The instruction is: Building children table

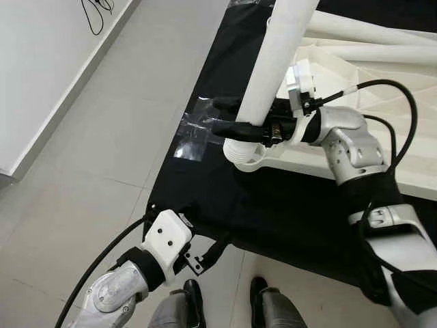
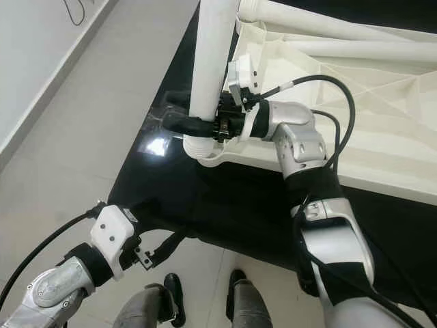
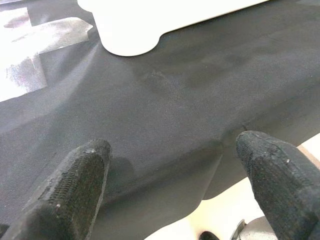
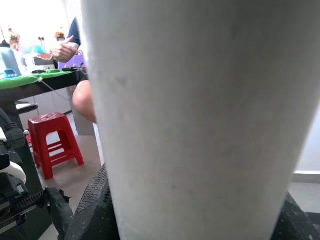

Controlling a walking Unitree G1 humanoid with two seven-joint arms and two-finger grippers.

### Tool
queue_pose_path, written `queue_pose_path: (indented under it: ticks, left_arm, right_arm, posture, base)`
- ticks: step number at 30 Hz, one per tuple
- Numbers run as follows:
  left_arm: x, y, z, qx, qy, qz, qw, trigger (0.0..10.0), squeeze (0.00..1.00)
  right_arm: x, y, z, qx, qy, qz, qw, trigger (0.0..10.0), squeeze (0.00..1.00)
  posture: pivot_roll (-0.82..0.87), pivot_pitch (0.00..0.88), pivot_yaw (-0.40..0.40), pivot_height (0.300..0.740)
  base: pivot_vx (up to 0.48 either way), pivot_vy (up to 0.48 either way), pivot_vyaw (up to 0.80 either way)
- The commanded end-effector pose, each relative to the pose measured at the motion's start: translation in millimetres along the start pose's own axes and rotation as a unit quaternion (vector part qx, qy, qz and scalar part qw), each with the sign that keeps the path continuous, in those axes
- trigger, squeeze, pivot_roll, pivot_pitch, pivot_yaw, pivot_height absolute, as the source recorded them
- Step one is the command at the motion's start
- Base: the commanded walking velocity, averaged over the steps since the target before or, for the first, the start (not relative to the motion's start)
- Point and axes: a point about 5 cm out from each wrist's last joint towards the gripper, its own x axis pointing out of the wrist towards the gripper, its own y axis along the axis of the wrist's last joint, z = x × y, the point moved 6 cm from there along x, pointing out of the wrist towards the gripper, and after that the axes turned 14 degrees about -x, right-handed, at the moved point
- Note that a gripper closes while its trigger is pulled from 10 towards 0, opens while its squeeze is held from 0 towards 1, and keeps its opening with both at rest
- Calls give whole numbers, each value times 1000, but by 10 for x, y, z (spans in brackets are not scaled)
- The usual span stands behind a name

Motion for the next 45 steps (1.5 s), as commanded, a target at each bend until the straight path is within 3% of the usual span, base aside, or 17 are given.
queue_pose_path:
  ticks: [1,7,16,31,36,45]
  left_arm:
    - [-34,-120,27,-2,-4,-20,1000,10000,0]
    - [-37,-121,40,0,-8,-21,1000,10000,0]
    - [-36,-122,37,4,-8,-21,1000,10000,0]
    - [-33,-123,33,6,-9,-19,1000,10000,0]
    - [-32,-122,37,6,-9,-19,1000,10000,0]
    - [-29,-121,40,7,-8,-18,1000,10000,0]
  right_arm:
    - [-18,-197,-101,30,16,-32,999,10000,0]
    - [-85,-212,-70,57,19,-25,998,10000,0]
    - [-68,-295,-35,43,13,-50,998,10000,0]
    - [-13,-439,-165,-14,63,-110,992,10000,0]
    - [6,-489,-227,-48,94,-141,984,10000,0]
    - [28,-498,-260,-69,121,-157,978,10000,0]
  posture:
    - [12,457,56,740]
    - [15,461,61,740]
    - [18,470,63,740]
    - [15,477,61,740]
    - [14,478,58,740]
    - [13,479,58,740]
  base:
    - [0,0,0]
    - [0,0,0]
    - [0,0,0]
    - [0,0,0]
    - [0,0,0]
    - [0,0,0]
